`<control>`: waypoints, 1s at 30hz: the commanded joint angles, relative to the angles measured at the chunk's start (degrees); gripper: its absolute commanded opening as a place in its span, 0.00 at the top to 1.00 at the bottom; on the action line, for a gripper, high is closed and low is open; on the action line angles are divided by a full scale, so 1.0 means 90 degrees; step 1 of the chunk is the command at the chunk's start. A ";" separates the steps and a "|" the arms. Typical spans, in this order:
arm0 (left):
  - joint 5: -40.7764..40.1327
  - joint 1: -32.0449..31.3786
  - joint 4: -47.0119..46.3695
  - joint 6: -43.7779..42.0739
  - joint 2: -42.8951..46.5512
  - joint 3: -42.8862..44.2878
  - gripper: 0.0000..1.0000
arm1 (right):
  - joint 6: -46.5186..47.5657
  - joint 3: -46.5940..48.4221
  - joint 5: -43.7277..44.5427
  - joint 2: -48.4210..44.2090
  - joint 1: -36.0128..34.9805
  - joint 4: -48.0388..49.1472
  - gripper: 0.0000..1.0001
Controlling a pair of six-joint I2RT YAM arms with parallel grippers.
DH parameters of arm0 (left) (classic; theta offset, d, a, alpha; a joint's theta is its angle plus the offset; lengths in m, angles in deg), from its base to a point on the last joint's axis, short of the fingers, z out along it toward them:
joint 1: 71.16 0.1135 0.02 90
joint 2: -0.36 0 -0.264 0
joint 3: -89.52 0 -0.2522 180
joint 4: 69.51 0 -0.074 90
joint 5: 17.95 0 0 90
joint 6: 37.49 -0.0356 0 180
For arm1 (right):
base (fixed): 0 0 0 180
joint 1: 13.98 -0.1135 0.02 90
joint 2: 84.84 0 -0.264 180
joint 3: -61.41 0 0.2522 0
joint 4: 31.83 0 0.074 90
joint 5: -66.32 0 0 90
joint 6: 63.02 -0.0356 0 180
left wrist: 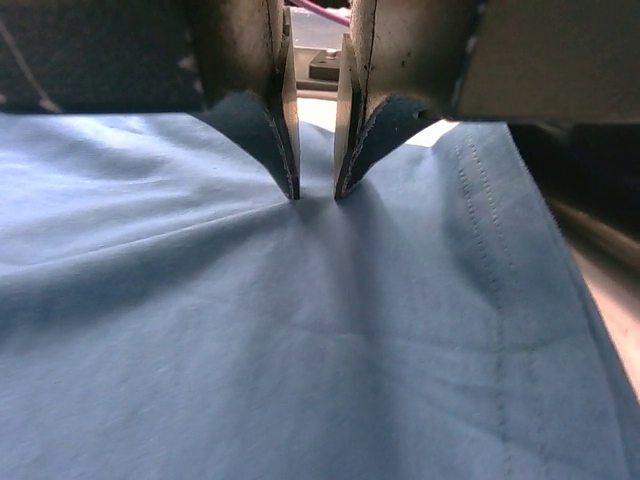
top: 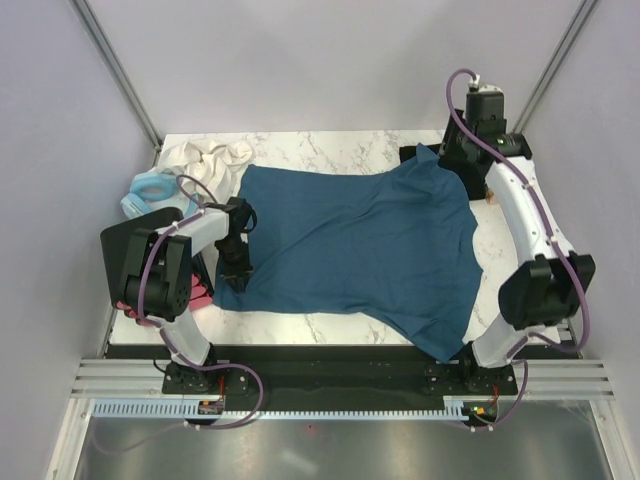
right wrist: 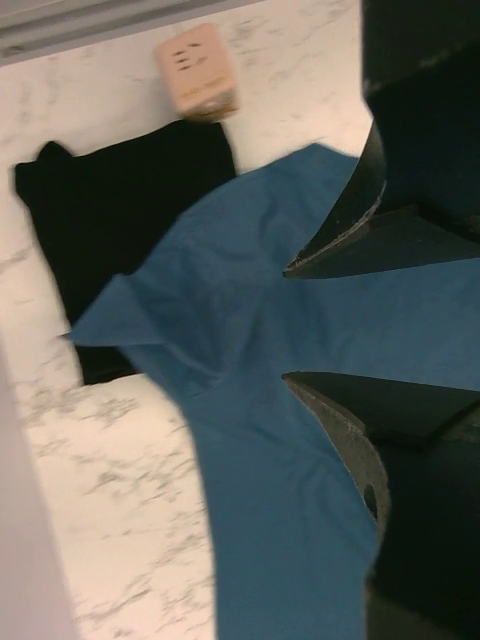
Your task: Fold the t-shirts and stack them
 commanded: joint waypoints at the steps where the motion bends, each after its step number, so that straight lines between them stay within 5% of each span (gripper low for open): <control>1: -0.0366 0.0019 0.0126 0.0146 0.0458 0.0177 0.73 | -0.0128 -0.1093 -0.0182 -0.1206 -0.0014 -0.0228 0.50; 8: 0.0150 -0.0030 0.0116 0.0273 0.1065 0.1261 0.72 | -0.0692 -0.2364 -0.0944 -0.2592 -0.0540 -0.1193 0.51; 12: 0.0532 -0.0585 -0.0128 0.0157 0.1163 0.1321 0.72 | -0.1435 -0.3563 -0.0751 -0.3510 -0.0912 -0.1449 0.50; 16: 0.0406 -0.0977 -0.0624 0.0536 0.1133 0.1291 0.72 | -0.1525 -0.3479 -0.0147 -0.3903 -0.0913 -0.1468 0.49; 23: -0.0052 -0.0597 -0.1476 0.1356 0.1213 0.2459 0.68 | -0.0617 -0.1626 0.0607 -0.2655 -0.0757 -0.1341 0.43; 30: -0.0024 -0.0460 -0.0599 0.1006 -0.0125 0.4376 0.69 | 0.0243 0.0220 0.0148 -0.0283 -0.0161 -0.0755 0.41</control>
